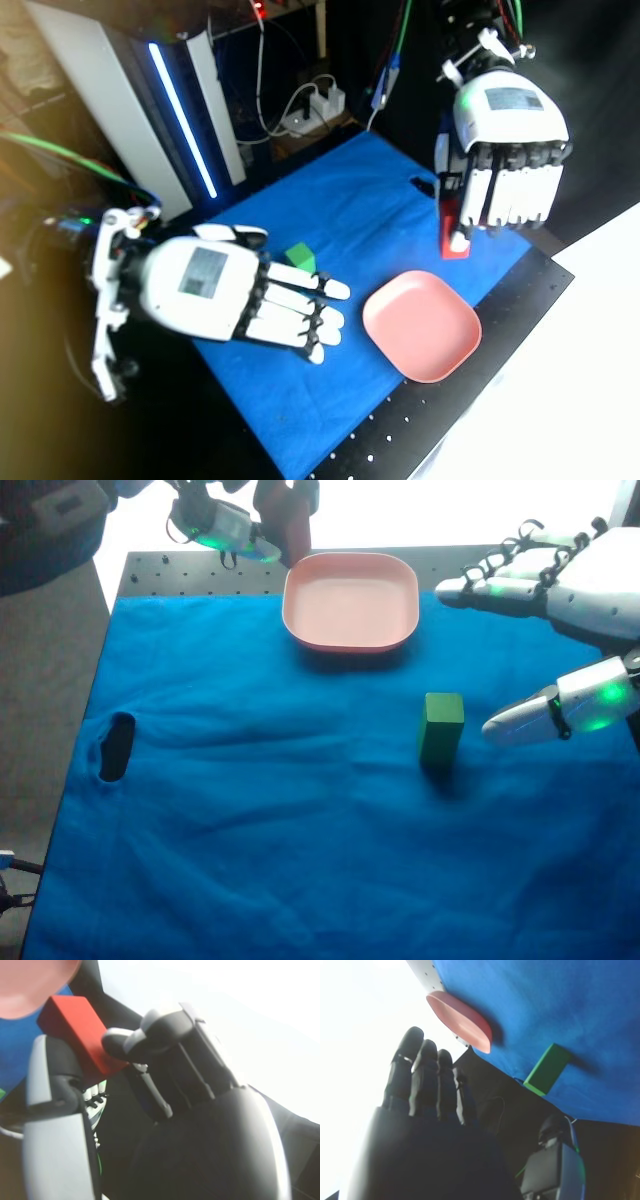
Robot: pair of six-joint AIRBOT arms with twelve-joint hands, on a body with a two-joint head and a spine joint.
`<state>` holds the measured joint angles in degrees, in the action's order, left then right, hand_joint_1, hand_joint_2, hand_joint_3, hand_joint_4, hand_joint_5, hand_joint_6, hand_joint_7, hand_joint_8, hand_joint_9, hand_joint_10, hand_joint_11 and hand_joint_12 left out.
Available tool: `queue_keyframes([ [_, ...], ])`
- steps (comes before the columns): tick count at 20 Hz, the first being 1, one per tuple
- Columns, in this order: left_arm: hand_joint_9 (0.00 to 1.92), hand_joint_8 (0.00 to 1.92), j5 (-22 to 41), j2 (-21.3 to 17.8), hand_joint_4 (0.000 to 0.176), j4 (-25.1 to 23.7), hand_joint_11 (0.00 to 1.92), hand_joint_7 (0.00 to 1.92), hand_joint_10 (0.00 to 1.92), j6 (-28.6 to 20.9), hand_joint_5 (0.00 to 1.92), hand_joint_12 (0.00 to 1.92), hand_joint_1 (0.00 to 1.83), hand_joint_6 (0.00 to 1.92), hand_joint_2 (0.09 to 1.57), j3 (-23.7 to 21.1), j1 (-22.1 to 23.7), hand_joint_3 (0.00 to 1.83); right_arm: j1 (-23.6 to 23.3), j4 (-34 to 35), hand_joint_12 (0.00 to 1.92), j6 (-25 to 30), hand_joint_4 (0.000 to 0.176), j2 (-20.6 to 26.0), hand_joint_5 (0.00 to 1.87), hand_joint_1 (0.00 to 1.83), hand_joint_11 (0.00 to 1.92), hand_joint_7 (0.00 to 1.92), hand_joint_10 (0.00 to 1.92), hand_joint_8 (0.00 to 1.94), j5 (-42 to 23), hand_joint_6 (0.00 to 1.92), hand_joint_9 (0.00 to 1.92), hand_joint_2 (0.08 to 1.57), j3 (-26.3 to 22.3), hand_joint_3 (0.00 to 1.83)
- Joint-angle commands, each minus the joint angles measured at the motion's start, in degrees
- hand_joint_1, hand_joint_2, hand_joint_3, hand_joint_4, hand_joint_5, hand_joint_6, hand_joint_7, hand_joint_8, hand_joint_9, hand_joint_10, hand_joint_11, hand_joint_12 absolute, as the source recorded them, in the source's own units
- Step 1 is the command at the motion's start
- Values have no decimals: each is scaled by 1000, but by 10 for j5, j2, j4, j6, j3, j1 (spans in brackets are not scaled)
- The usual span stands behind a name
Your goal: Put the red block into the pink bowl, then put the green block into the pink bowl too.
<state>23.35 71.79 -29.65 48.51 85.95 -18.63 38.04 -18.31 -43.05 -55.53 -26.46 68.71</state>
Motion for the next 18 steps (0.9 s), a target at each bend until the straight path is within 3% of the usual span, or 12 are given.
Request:
queue_keyframes([
  [1,1153,1347,61,4,72,12,1209,1054,1876,3,1219,1921,1120,569,1014,5,9,0,-9,10,881,4,59,-2,104,191,0,239,1,5,-59,0,216,838,3,4],
  [2,1274,1332,64,8,113,12,1385,1069,1912,3,1218,1921,1107,579,1011,8,9,0,-9,9,838,4,60,-3,96,195,0,237,2,1,-59,1,202,848,3,4],
  [3,1366,1504,67,13,77,15,1471,1119,1919,3,1220,1921,1117,579,1012,11,9,0,-9,8,824,4,64,-4,91,209,0,234,0,0,-59,0,195,849,3,3],
  [5,1347,1721,71,24,80,19,1464,1102,1921,3,1205,1921,1113,604,1016,17,7,1,-9,5,727,4,51,-6,80,216,0,221,1,1,-59,0,181,879,3,5],
  [7,1324,1589,76,34,82,21,1412,1112,1921,3,1207,1921,1113,599,1015,22,3,0,-9,4,1041,4,28,-9,120,180,0,206,11,1,-59,2,237,869,3,0],
  [8,1224,1508,79,37,33,23,1310,1046,1921,3,1203,1921,1127,606,1018,24,1,0,-9,3,1029,4,50,-12,119,173,0,189,5,1,-59,0,228,846,4,0],
  [9,1211,1495,83,40,88,27,1308,1016,1921,3,1205,1921,1109,603,1016,25,-2,0,-9,1,929,4,60,-14,94,167,0,158,5,3,-59,1,193,856,5,0],
  [11,1193,1646,86,48,115,32,1297,975,1921,3,1218,1921,1105,580,1010,31,-10,0,-9,-2,939,4,30,-17,93,153,0,164,3,2,-59,0,190,882,6,7],
  [13,1034,1483,84,54,66,33,1145,889,1921,3,1197,1921,1115,619,1019,36,-16,1,-9,-4,889,4,28,-18,100,175,0,175,2,3,-59,1,191,880,7,3],
  [15,1255,1886,84,57,128,35,1322,1071,1921,3,1190,1921,1094,627,1020,39,-20,0,-9,-4,831,4,26,-19,95,184,0,215,8,7,-59,2,217,882,8,1],
  [17,1273,1823,85,63,87,40,1337,1098,1921,3,1191,1921,1107,630,1020,44,-25,0,-9,-4,822,4,43,-20,91,187,0,204,3,1,-59,0,208,876,8,0],
  [18,1149,1625,85,66,87,44,1209,1039,1921,3,1190,1921,1107,633,1021,48,-29,0,-9,-4,820,4,30,-20,91,194,0,202,1,0,-59,0,205,879,9,0],
])
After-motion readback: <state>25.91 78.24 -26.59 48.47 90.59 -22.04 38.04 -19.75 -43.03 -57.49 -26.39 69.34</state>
